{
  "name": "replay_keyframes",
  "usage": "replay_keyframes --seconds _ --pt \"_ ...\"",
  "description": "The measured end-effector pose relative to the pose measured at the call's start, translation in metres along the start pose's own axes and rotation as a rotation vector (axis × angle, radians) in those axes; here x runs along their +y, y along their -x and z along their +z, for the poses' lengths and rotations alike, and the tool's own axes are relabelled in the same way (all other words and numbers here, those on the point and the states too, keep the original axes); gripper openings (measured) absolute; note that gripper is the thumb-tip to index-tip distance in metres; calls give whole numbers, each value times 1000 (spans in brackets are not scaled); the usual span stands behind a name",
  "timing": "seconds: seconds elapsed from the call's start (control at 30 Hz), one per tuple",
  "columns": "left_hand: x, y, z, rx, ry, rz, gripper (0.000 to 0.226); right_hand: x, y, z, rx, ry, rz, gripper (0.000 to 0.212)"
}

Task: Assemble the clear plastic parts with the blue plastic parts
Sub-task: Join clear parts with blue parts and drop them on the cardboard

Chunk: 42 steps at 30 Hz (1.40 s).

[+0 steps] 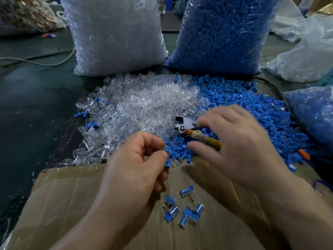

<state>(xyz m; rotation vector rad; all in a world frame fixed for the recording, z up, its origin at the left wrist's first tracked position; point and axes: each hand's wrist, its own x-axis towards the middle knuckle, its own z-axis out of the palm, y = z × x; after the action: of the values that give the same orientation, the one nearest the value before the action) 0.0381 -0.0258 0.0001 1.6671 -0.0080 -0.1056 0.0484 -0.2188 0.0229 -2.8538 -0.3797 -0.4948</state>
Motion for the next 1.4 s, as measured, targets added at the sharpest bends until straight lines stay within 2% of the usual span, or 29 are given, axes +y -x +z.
replay_keyframes --seconds 0.13,0.23,0.3,0.37,0.43,0.5,0.57,0.6,0.67,0.7,0.73,0.77,0.87,0.9,0.97,1.03,1.17,1.23,1.33,1.4 --pt "-5 -1 -1 8 -172 186 24 -31 8 6 -1 -6 -227 24" --pt "-3 3 -4 -25 -189 266 13 -30 10 6 19 -29 -223 22" --pt "2 4 -5 -55 -90 226 7 -28 11 6 44 -92 -213 25" --pt "5 3 -8 -66 -14 128 24 -30 10 6 62 -138 -237 26" --pt "6 1 -11 -155 -26 24 39 -32 9 7 76 -165 -273 26" --pt "6 -1 -12 -240 30 -46 41 -34 11 6 45 -229 -249 26" --pt "6 -1 -14 -263 60 21 34 -39 14 4 -30 -380 -88 27" --pt "4 -1 -14 -277 20 110 27 -41 15 2 -114 -555 56 27" --pt "1 -1 -15 -319 -68 286 13 -44 14 -3 -345 -1094 387 24" --pt "1 0 -17 -331 -92 334 13 -43 13 -5 -453 -1277 510 23" --pt "1 -1 -21 -333 -126 346 14 -42 12 -8 -506 -1297 533 24" --pt "3 -2 -27 -321 -186 338 16 -38 12 -8 -507 -1184 492 29" --pt "7 -7 -44 -324 -473 291 24 -25 13 -5 -314 -457 262 34" --pt "8 -9 -47 -345 -586 284 22 -21 14 -4 -262 -295 216 30" --pt "7 -10 -47 -396 -803 300 19 -18 14 -2 -288 -127 170 27" --pt "6 -11 -43 -458 -922 347 26 -21 13 6 -329 -32 108 35" --pt "6 -13 -40 -545 -884 358 35 -30 9 21 -287 16 34 44" --pt "5 -12 -38 -461 -879 333 36 -32 6 26 -274 17 2 43" --pt "-1 -14 -33 -199 -945 308 24 -32 3 29 -275 -1 -36 36" --pt "-4 -14 -28 -153 -972 289 20 -31 4 28 -267 -7 -60 31"
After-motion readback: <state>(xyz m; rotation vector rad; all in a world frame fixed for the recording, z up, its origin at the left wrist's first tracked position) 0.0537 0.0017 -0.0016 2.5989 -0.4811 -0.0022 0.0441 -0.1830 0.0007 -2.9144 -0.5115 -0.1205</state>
